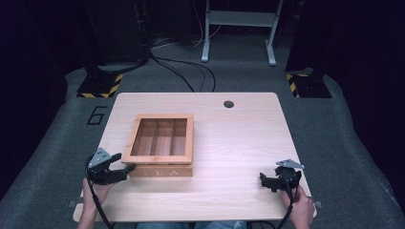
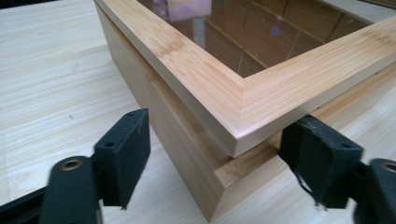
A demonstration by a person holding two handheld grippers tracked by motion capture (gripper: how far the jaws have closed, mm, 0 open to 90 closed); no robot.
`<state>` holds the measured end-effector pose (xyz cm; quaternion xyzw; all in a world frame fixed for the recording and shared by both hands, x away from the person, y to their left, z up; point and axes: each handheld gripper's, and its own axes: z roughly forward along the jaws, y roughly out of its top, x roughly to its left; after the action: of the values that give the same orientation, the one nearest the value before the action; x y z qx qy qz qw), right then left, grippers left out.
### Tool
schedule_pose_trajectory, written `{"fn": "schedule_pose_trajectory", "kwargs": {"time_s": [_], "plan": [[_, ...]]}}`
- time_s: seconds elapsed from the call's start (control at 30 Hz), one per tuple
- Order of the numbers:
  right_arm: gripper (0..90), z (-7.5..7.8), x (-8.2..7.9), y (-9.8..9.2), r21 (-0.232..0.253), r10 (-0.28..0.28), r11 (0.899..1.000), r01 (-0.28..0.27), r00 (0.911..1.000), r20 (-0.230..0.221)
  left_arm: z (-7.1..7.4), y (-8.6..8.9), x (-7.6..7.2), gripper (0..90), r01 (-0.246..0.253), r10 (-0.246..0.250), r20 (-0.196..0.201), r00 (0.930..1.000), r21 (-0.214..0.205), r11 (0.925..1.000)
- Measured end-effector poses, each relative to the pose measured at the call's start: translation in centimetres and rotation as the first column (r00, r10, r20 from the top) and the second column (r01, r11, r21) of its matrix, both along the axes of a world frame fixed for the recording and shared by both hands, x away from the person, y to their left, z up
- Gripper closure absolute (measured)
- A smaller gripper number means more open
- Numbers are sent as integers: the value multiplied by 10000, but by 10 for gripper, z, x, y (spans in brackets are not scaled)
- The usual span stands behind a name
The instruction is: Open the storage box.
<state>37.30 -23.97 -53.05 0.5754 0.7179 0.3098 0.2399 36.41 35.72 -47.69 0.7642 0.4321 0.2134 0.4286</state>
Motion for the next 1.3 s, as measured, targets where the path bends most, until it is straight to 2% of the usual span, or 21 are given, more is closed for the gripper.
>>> {"fn": "schedule_pose_trajectory", "kwargs": {"time_s": [0.07, 0.13, 0.23, 0.33, 0.4, 0.47, 0.63, 0.8, 0.93, 1.07, 1.17, 1.23, 1.3], "plan": [[0, 0, 0, 0, 10, -43, 10000, 43, 10000, 15, -4, -3, 2, 173, 365, -344, -476, 9983, 457, 9983], [0, 0, 0, 0, -1, -25, 10000, 25, 10000, 2, -5, -3, 1, 154, 347, -326, -439, 9985, 492, 9982], [0, 0, 0, 0, 7, -41, 10000, 41, 10000, 15, -5, -1, 1, 134, 238, -231, -366, 9991, 176, 9996], [0, 0, 0, 0, 11, -46, 10000, 46, 10000, 15, -4, 1, -2, 77, 120, -117, -278, 9995, 94, 9999], [0, 0, 0, -1, -52, 105, 9999, -106, 9999, -36, -3, 3, -7, 46, 6, -6, -216, 9998, 34, 10000], [0, 0, 0, 0, -4, -21, 10000, 21, 10000, 11, -3, 6, -12, 22, -96, 96, -162, 9998, -40, 9999], [0, 0, 0, -1, -60, 117, 9999, -117, 9999, -45, -8, 14, -29, 7, -468, 468, -40, 9989, -91, 9989], [0, 0, 0, 0, 13, -49, 10000, 49, 10000, 18, -20, 25, -38, 6, -821, 826, -331, 9960, 170, 9965], [0, 0, 0, -1, -59, 116, 9999, -116, 9999, -40, -30, 32, -40, 6, -1154, 1178, -547, 9915, 445, 9923], [0, 0, 0, 0, 11, -42, 10000, 42, 10000, 14, -37, 36, -38, 5, -1253, 1320, -892, 9872, 769, 9891], [0, 0, 0, -1, -57, 114, 9999, -114, 9999, -43, -42, 36, -36, 3, -1326, 1413, -1009, 9848, 882, 9872], [0, 0, 0, 0, -17, 41, 10000, -41, 10000, -27, -46, 35, -35, 5, -1330, 1413, -1119, 9836, 778, 9881], [0, 0, 0, -1, -50, 104, 9999, -105, 9999, -46, -49, 35, -34, 4, -1243, 1371, -1281, 9822, 1034, 9868]]}}
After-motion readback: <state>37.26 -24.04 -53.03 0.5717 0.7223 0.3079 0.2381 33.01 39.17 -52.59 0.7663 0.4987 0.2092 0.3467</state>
